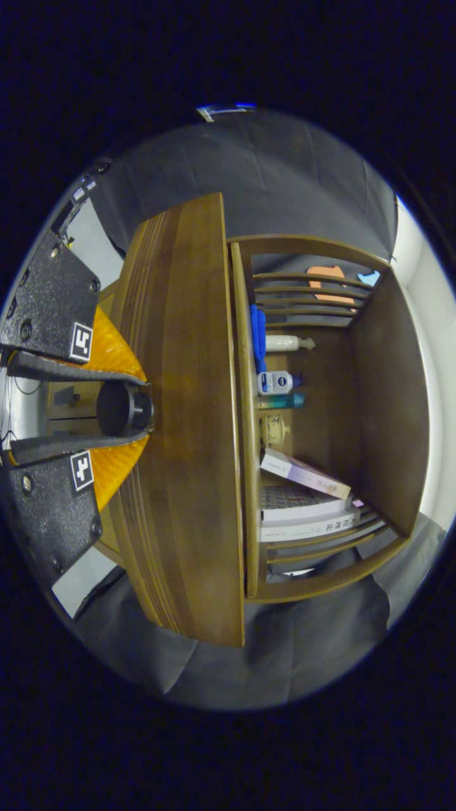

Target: Pull open the drawer, take out the items inside it, and place them on the countertop above the cabinet.

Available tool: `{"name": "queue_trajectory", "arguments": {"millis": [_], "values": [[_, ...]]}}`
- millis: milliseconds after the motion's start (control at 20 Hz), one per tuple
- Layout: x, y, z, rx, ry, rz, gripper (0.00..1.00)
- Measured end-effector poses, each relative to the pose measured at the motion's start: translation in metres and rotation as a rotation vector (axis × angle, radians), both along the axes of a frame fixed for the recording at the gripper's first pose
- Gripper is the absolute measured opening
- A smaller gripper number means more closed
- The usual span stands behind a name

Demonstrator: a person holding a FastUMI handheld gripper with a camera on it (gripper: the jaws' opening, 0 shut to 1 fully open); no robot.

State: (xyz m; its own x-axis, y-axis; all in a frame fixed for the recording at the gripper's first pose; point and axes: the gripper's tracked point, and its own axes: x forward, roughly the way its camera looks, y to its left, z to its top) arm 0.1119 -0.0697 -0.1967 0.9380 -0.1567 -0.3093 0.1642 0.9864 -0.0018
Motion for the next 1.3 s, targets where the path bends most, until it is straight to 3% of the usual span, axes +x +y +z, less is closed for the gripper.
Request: {"name": "queue_trajectory", "arguments": {"millis": [800,1300], "values": [[-0.104,0.02,-0.004,-0.013,0.04,0.07,0.38],[-0.122,0.028,-0.007,0.003,0.111,0.094,0.4]]}}
